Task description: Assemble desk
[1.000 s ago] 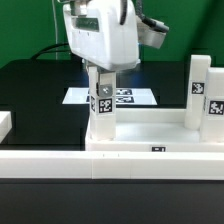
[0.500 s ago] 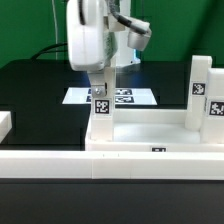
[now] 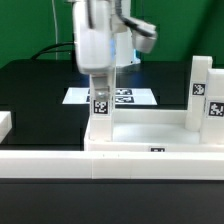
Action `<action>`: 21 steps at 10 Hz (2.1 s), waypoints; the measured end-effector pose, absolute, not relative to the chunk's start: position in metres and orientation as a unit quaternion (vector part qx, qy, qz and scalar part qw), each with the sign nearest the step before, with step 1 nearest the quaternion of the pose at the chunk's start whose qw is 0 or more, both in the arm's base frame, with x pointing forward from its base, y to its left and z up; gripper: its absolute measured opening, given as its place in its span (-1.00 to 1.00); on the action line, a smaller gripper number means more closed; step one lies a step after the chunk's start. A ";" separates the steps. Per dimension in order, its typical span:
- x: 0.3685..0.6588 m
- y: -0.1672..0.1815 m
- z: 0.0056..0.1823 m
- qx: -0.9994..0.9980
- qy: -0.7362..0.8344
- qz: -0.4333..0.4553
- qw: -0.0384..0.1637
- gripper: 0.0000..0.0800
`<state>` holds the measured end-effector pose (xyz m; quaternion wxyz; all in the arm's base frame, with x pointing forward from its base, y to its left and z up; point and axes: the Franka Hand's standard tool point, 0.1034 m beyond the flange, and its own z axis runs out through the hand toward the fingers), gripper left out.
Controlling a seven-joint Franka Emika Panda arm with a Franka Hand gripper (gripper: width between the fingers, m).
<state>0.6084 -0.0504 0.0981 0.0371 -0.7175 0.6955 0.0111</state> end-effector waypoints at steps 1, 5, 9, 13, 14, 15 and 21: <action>0.612 -0.048 0.100 -0.752 0.658 0.006 0.040 0.58; 0.611 -0.050 0.099 -0.849 0.528 -0.001 0.039 0.62; 0.614 -0.055 0.101 -0.953 0.304 -0.013 0.001 0.62; 0.614 -0.061 0.101 -0.995 0.100 -0.013 -0.006 0.62; 0.613 -0.062 0.101 -0.997 0.077 -0.012 -0.006 0.59; 0.613 -0.062 0.101 -0.997 0.073 -0.012 -0.006 0.59; 0.613 -0.062 0.101 -0.996 0.094 -0.013 -0.004 -0.27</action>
Offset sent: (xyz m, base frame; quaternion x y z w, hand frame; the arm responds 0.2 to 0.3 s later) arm 0.0000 0.0000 0.0000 0.0000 0.0000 -0.1296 0.9916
